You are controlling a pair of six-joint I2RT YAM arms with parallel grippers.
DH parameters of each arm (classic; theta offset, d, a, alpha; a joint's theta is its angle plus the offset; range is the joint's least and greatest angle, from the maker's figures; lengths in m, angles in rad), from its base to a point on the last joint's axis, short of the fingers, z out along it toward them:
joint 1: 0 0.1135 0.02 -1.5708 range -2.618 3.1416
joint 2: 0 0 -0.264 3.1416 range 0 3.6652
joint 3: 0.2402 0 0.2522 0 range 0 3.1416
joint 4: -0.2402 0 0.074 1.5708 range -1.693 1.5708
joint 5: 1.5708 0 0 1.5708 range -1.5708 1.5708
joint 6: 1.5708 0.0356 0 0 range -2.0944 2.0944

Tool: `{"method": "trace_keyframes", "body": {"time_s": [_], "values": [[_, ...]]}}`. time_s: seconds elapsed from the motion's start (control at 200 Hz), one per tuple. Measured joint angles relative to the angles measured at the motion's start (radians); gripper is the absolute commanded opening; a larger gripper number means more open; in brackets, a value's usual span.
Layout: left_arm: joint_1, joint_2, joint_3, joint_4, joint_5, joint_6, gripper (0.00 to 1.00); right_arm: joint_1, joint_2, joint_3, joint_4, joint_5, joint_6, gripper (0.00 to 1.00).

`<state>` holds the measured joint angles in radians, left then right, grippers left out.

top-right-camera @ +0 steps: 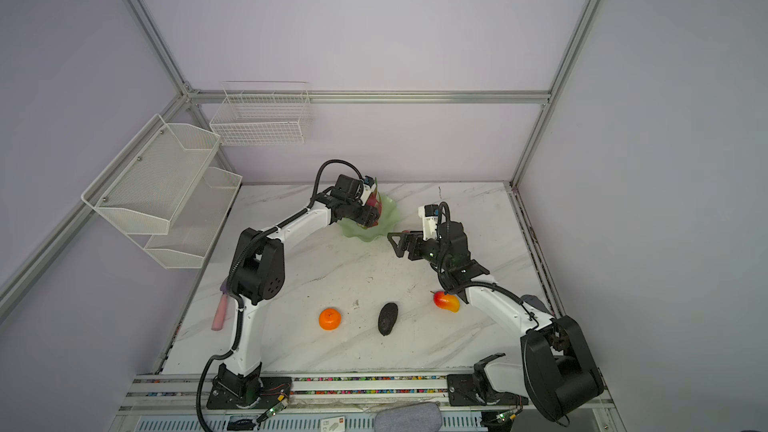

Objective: Place and organize the fake fruits in the fruit bowl
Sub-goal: 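Grasp the dragon fruit with the left gripper and carry it into the green bowl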

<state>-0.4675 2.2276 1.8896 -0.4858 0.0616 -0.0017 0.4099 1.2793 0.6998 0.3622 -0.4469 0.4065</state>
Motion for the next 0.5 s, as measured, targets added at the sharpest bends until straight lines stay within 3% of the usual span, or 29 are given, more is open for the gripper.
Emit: {"method": "trace_keyframes", "body": {"time_s": [0.5], "values": [[-0.004, 0.069, 0.0, 0.015, -0.022, 0.014, 0.77, -0.004, -0.006, -0.012, -0.001, -0.002, -0.004, 0.97]]}}
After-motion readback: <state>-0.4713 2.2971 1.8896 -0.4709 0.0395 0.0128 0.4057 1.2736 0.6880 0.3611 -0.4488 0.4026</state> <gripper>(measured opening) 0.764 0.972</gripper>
